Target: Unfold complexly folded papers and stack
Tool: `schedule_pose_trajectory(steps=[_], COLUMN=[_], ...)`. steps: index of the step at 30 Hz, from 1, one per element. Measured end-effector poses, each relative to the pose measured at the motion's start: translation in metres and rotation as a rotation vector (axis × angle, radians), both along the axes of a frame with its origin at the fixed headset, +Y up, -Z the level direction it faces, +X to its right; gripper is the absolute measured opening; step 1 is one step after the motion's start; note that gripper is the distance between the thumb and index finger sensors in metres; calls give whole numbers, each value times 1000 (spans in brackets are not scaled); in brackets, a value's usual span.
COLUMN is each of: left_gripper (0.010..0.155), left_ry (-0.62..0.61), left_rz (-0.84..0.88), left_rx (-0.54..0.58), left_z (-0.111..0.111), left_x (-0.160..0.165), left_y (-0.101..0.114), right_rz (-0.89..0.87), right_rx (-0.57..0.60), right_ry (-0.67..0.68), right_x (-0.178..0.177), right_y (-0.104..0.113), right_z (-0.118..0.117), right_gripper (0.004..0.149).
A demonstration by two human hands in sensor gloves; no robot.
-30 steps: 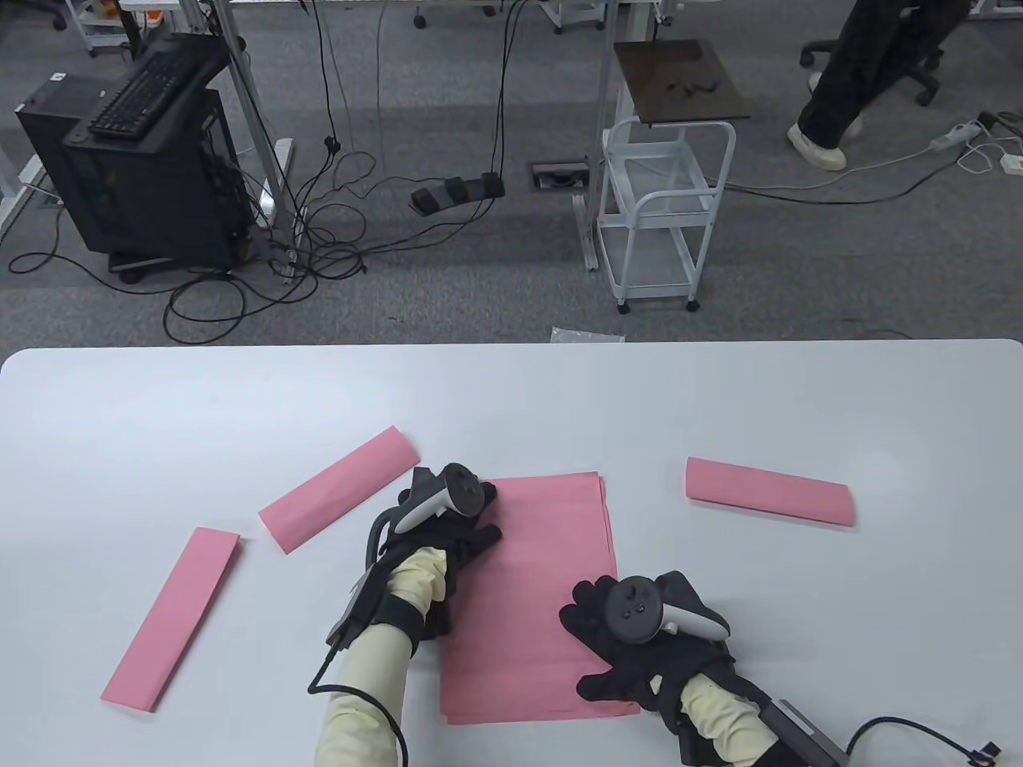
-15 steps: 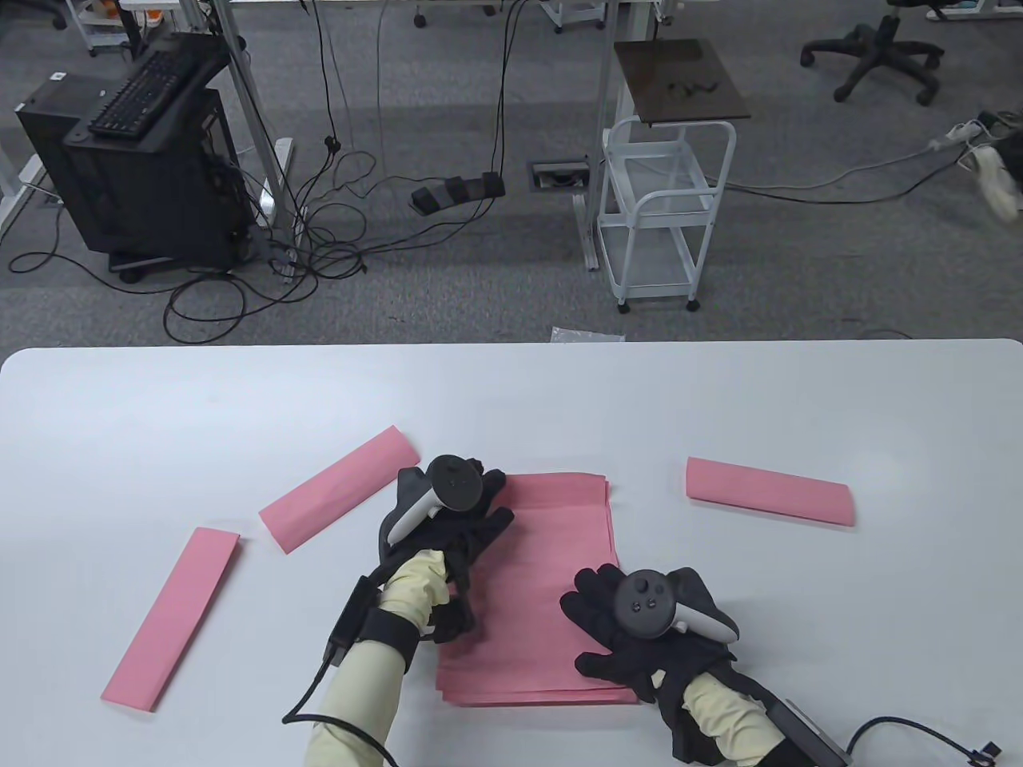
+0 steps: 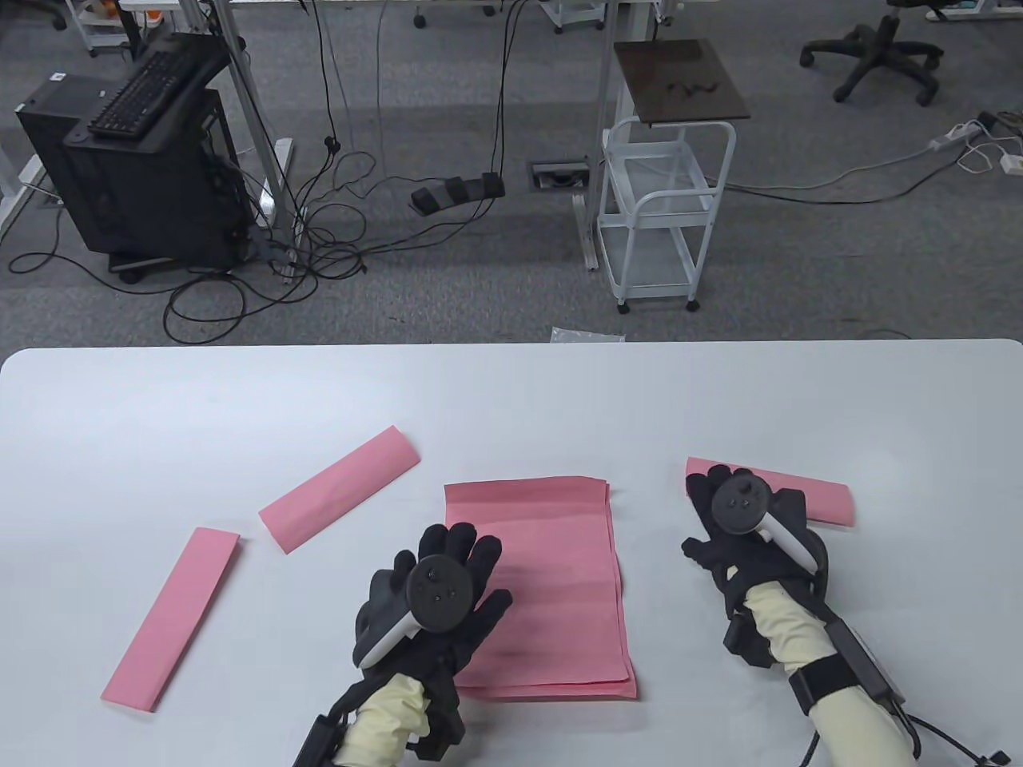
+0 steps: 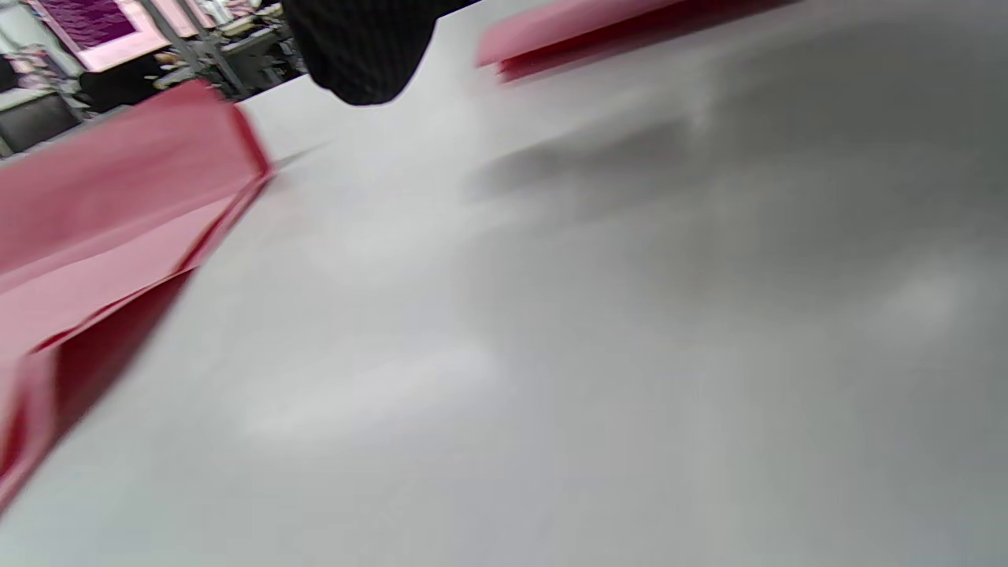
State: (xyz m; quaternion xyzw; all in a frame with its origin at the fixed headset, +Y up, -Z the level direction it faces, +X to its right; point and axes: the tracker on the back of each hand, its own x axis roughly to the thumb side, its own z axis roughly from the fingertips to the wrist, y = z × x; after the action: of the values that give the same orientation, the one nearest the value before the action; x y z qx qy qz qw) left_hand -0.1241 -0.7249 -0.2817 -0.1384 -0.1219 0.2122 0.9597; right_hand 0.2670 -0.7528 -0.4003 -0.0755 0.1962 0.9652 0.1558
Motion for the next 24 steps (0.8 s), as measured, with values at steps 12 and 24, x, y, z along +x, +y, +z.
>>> schedule_pose_trajectory(steps=[12,24], left_gripper=[67,67], left_ry=[55,31], left_rz=[-3,-20], left_rx=[1,12], left_z=[28,31], left_x=[-7,-6], left_y=[-18,-19], right_rz=[92,-51], right_rx=[-199,-294], right_ry=[-186,-188], right_x=[39,55], right_y=[-17,-23], right_z=[-52,-62], right_gripper=[80,76])
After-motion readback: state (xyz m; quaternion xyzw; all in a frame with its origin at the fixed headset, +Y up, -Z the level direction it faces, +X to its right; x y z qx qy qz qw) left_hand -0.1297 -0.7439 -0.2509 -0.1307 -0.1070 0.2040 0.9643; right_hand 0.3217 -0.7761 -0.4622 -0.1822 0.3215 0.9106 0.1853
